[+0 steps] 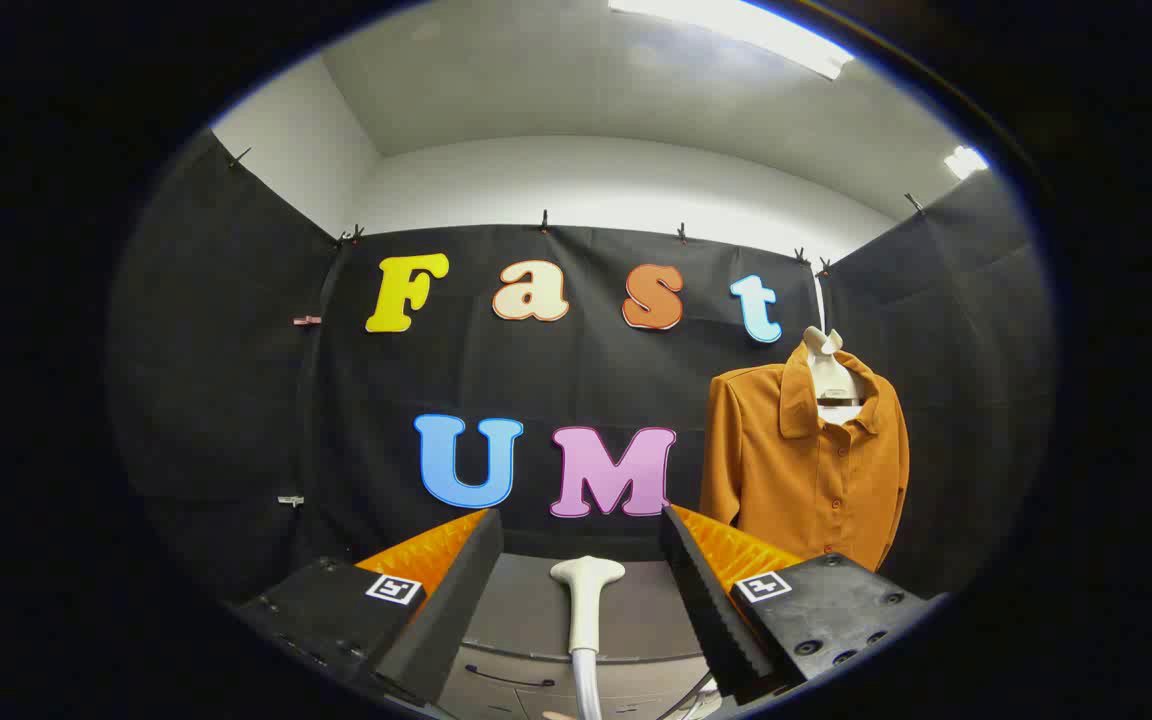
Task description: Iron the clothes twice with a garment steamer, once on the left side and once on the right side.
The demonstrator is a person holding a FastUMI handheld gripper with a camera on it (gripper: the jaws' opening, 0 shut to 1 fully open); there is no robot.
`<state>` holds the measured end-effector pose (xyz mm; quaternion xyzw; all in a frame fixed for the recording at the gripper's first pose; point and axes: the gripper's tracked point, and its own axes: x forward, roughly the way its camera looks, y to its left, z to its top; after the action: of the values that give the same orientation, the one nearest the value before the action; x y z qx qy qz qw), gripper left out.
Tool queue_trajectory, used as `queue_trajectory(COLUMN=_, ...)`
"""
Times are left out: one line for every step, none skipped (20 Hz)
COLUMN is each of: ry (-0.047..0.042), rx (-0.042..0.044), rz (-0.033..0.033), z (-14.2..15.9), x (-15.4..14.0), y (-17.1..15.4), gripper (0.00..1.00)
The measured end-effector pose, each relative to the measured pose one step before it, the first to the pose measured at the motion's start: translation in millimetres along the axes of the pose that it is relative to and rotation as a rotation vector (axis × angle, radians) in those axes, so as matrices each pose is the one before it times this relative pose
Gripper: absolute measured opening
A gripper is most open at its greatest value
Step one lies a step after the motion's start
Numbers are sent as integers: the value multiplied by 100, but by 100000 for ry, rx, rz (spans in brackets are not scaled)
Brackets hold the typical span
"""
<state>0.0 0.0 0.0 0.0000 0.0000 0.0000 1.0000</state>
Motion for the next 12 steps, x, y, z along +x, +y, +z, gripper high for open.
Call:
queue_trajectory(ry=-187, rx=-232, rz=93, z=120, x=-23, y=45, gripper=98)
queue_trajectory(ry=27, rx=-360, rz=-57, z=-6, x=-36, y=19, gripper=98)
queue_trajectory(ry=99, rx=-523, rz=-302, z=-36, x=-102, y=-71, gripper=98)
queue_trajectory(ry=161, rx=-368, rz=-223, z=-56, x=-19, y=-46, gripper=98)
queue_trajectory(ry=155, rx=-51, rz=-81, z=54, x=32, y=70, gripper=98)
queue_trajectory(ry=65, rx=108, rz=-166, z=-47, x=-7, y=11, gripper=98)
queue_trajectory(ry=19, rx=250, rz=-270, z=58, x=-64, y=-83, gripper=98)
queue_trajectory(ry=14, rx=197, rz=-202, z=18, x=18, y=-77, gripper=98)
queue_trajectory(ry=84, rx=153, rz=-81, z=2, x=-99, y=20, gripper=98)
queue_trajectory(ry=105, rx=-5, rz=-181, z=-4, x=-6, y=-31, gripper=98)
queue_trajectory(ry=16, rx=-61, rz=-147, z=2, x=-5, y=-33, gripper=98)
queue_trajectory(ry=15, rx=-61, rz=-11, z=4, x=-16, y=98, gripper=98)
